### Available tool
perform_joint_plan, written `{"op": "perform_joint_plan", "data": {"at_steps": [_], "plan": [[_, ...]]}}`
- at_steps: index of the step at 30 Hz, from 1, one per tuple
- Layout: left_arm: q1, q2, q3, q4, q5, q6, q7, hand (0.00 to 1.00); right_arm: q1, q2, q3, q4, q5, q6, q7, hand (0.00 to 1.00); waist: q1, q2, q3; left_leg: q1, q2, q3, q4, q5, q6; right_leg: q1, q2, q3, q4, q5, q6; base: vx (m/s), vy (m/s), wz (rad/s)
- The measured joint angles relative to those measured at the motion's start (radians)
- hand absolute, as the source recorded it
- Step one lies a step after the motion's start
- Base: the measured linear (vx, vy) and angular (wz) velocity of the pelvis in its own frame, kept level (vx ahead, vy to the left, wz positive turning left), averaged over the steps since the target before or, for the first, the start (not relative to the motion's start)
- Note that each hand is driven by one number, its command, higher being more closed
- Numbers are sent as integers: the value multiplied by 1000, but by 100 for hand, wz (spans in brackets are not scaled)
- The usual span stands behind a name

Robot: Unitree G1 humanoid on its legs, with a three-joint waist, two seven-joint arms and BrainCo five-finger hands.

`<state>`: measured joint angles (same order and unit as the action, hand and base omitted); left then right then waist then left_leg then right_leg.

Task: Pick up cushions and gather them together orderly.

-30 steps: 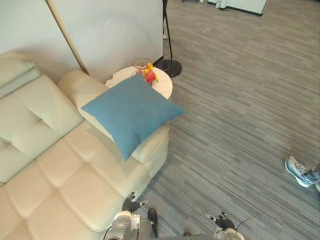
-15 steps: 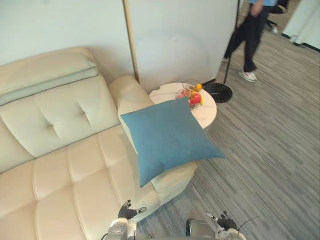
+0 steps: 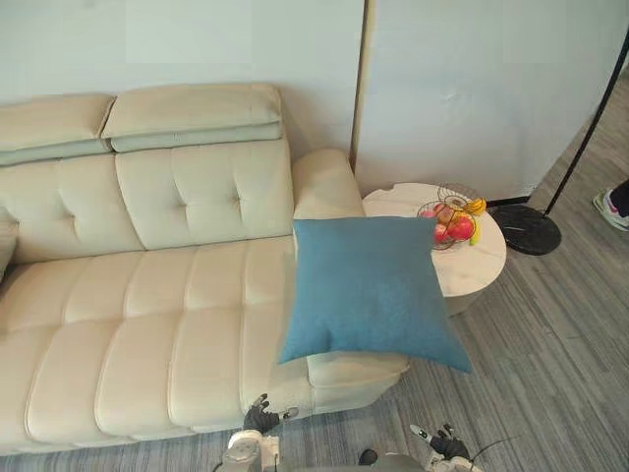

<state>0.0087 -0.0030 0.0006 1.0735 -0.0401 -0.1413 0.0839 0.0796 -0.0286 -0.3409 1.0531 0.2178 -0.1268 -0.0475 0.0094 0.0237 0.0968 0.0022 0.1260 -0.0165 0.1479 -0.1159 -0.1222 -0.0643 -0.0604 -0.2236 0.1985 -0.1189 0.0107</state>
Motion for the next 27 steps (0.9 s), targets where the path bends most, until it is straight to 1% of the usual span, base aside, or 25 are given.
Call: {"op": "perform_joint_plan", "data": {"at_steps": [3,6,9,11,14,16,17,19,20,21,23,27], "plan": [[-1,14,-10,12,0,0,0,0,-1,-1,-1,20,4,-1,-5,0,-7,-2,3,19,-3,0,-47,28,3,29,5,-12,-51,31,0,-37,-12,11],[0,24,-13,20,-1,0,0,0,2,-3,-2,22,18,-1,-12,0,-9,-3,1,41,-2,1,-89,46,3,50,9,-22,-84,45,0,-50,6,10],[-2,33,-8,21,-3,0,2,0,11,-11,-17,1,18,-1,-14,0,-12,-3,1,51,0,10,-124,53,2,56,12,-25,-108,58,14,-77,21,5],[2,50,-7,21,-14,0,6,0,32,-24,-48,-75,18,-5,-19,0,-13,-3,1,53,-5,16,-141,58,6,57,11,-14,-118,62,18,-61,36,-2],[14,80,25,13,-45,0,21,0,76,-70,-91,-203,18,-10,-33,0,-18,-2,1,55,-8,29,-147,51,16,51,11,9,-119,62,18,-18,23,-9],[29,100,55,-41,-80,-1,26,0,104,-101,-127,-329,17,-21,-36,0,-26,1,-1,56,-8,44,-148,46,17,41,12,23,-119,62,18,28,16,-19],[32,104,61,-59,-85,-3,26,0,110,-106,-139,-361,17,-25,-37,0,-28,2,-2,56,-8,47,-148,44,17,40,13,26,-118,62,19,65,14,-17],[49,114,91,-142,-112,-11,27,0,131,-124,-186,-483,16,-34,-41,0,-31,5,-4,67,-7,64,-148,43,11,38,16,42,-117,64,23,97,14,-20],[55,114,98,-162,-118,-12,27,0,137,-127,-193,-505,16,-36,-42,0,-32,6,-5,70,-7,65,-149,44,11,38,17,46,-117,64,22,116,20,-15],[73,116,111,-225,-123,-14,27,0,140,-132,-211,-563,15,-41,-43,0,-38,10,-13,70,-7,66,-151,42,10,38,17,47,-117,67,16,119,22,-5],[98,131,120,-334,-147,-24,26,0,136,-141,-227,-630,14,-52,-46,0,-52,11,-17,78,-8,70,-163,42,10,38,17,50,-119,68,16,119,25,-5],[107,159,120,-471,-161,-36,24,0,111,-181,-217,-696,-23,-60,-42,0,-52,9,-20,88,-16,91,-163,42,10,48,12,67,-134,69,17,63,25,-12]]}}
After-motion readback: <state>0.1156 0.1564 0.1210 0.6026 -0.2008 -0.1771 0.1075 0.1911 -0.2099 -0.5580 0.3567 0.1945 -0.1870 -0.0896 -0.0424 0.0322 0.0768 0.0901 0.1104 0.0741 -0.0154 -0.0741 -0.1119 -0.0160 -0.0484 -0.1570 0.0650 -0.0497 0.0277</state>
